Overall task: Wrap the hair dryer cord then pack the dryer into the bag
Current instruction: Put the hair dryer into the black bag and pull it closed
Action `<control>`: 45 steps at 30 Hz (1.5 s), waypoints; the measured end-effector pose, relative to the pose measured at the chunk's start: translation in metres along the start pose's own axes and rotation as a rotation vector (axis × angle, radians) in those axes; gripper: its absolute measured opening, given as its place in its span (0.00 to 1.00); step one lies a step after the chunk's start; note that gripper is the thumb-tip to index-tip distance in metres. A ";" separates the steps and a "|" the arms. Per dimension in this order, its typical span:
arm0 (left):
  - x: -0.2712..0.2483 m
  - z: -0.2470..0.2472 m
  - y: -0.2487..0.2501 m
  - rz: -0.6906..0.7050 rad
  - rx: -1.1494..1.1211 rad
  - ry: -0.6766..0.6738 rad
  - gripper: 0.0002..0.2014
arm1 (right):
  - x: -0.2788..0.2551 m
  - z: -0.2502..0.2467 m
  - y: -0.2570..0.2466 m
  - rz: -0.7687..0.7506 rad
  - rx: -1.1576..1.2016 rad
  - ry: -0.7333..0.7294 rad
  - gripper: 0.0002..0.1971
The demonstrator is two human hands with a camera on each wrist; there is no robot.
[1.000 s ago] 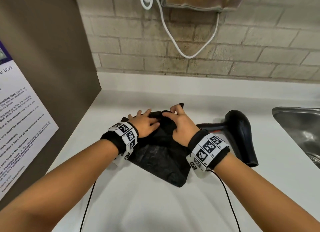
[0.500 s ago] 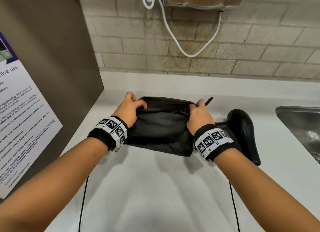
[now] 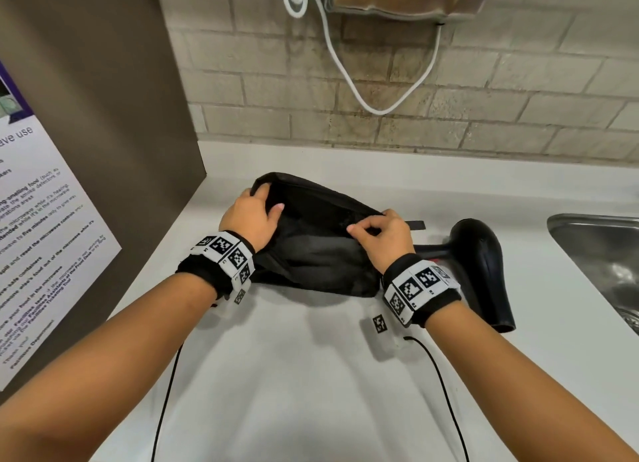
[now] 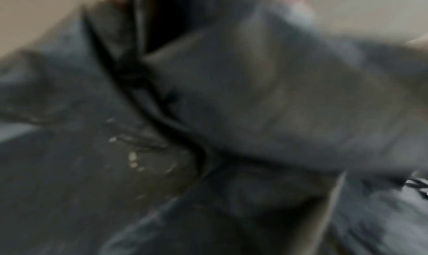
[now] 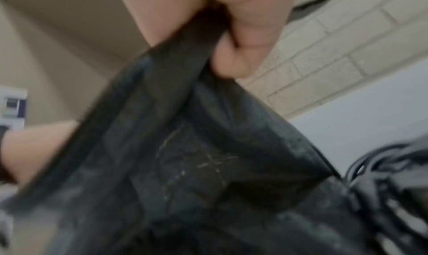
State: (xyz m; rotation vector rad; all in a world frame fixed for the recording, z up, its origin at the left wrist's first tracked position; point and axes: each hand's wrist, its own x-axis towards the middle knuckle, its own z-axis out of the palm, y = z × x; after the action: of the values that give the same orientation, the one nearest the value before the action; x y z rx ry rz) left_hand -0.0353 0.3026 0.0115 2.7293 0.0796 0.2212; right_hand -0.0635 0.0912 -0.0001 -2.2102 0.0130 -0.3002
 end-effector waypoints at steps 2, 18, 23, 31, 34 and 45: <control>-0.003 -0.002 0.003 0.007 0.058 0.035 0.36 | -0.001 -0.001 0.001 -0.058 -0.221 -0.089 0.12; -0.017 0.011 -0.020 0.273 -0.160 -0.253 0.36 | 0.026 -0.010 0.019 0.190 -0.269 -0.189 0.29; -0.003 -0.002 -0.010 0.189 -0.025 -0.179 0.26 | 0.006 -0.012 0.016 0.074 -0.128 -0.214 0.21; 0.007 -0.006 -0.012 0.139 0.329 -0.241 0.23 | -0.001 -0.019 0.013 0.026 -0.223 -0.384 0.29; 0.003 0.004 -0.014 0.142 0.516 -0.327 0.46 | 0.001 -0.017 0.015 0.072 -0.357 -0.468 0.35; -0.003 0.011 -0.010 0.237 0.312 -0.333 0.21 | 0.017 0.004 0.037 0.127 -0.595 -0.497 0.34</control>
State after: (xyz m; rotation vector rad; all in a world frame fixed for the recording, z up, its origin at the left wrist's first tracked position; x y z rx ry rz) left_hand -0.0371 0.3075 -0.0033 3.0410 -0.3296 -0.2007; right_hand -0.0428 0.0692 -0.0281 -2.7997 -0.0334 0.3795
